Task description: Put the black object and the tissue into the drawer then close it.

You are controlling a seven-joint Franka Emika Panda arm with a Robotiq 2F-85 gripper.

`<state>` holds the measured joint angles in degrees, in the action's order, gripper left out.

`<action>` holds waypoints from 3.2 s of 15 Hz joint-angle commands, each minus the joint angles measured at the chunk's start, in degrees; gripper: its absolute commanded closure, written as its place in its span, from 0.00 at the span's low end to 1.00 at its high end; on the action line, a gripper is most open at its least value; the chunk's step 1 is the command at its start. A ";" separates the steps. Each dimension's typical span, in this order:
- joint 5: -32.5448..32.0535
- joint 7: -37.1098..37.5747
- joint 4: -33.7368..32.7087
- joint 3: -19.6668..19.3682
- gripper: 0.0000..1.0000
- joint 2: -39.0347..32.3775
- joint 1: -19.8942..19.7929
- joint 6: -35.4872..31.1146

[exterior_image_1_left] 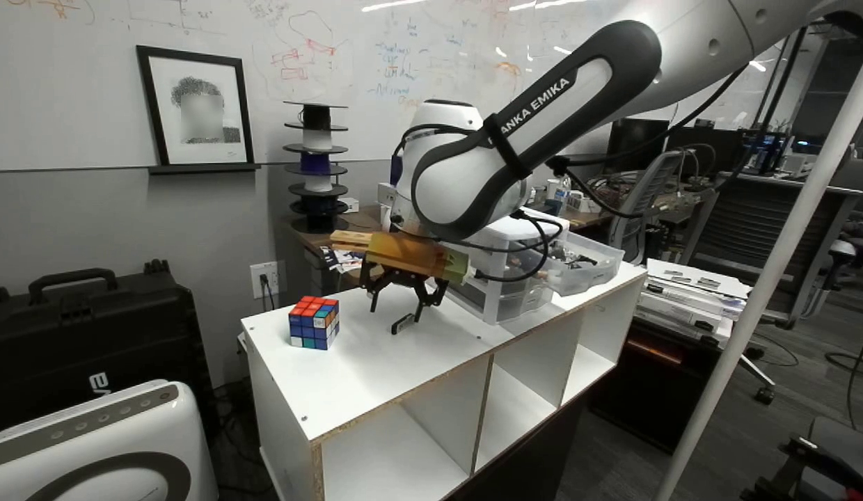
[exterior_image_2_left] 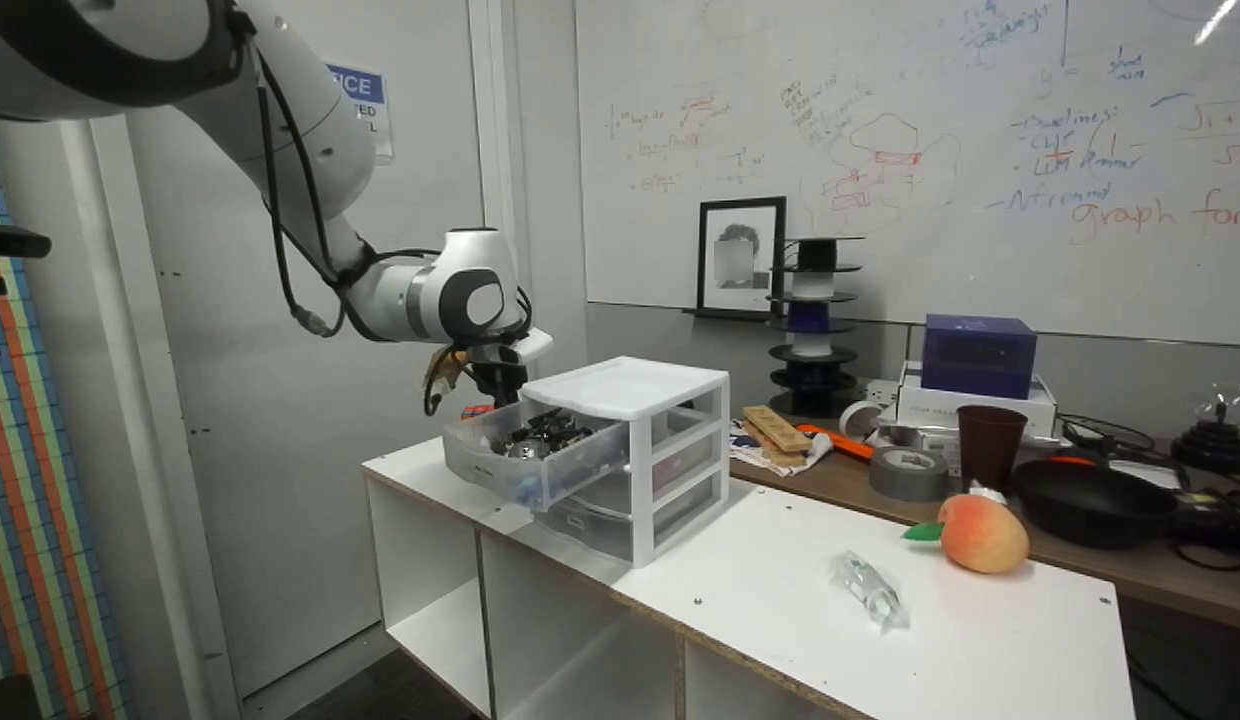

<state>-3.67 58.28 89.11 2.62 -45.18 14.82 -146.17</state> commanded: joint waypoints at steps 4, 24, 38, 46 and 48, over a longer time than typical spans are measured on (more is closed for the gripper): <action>4.72 -4.10 -4.01 0.30 0.73 -1.68 1.00 4.49; -10.08 -2.33 10.47 0.64 0.97 27.65 9.78 28.46; -10.95 -3.40 38.86 -1.97 0.97 57.39 -11.94 16.52; -0.13 -12.85 39.08 -1.99 0.97 48.00 -14.82 3.67; 4.44 -15.53 39.15 -1.52 0.97 46.58 -14.17 4.96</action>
<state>-4.82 46.99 129.03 0.47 3.26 -0.18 -141.14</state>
